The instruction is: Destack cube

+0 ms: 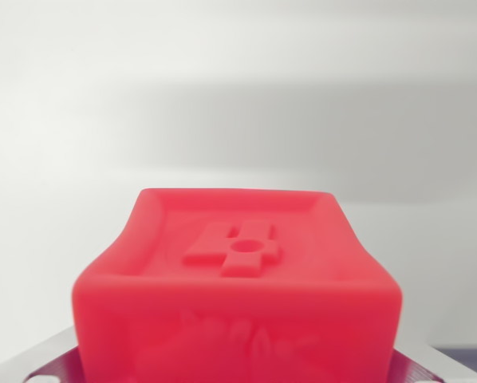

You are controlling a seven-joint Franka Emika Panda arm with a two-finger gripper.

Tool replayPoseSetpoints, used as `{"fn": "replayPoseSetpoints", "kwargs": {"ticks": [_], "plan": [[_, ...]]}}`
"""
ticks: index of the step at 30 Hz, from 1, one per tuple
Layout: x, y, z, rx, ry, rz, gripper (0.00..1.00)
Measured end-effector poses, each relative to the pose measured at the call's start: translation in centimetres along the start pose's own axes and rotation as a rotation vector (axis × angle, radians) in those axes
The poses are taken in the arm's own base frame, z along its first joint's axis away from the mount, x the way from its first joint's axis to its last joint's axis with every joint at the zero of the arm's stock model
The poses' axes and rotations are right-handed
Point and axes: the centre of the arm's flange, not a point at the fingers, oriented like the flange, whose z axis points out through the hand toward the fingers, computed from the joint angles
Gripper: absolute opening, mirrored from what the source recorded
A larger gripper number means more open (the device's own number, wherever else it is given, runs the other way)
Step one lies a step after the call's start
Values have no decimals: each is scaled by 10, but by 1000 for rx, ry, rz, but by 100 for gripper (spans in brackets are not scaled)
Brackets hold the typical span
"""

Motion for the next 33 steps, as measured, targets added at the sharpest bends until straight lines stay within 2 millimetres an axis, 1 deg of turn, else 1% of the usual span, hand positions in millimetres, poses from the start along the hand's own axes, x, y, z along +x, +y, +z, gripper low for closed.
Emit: {"fn": "replayPoseSetpoints", "kwargs": {"ticks": [22, 33], "plan": [[-2, -42, 5, 0, 0, -8, 0], [-3, -59, 8, -1, 0, -12, 0]]}}
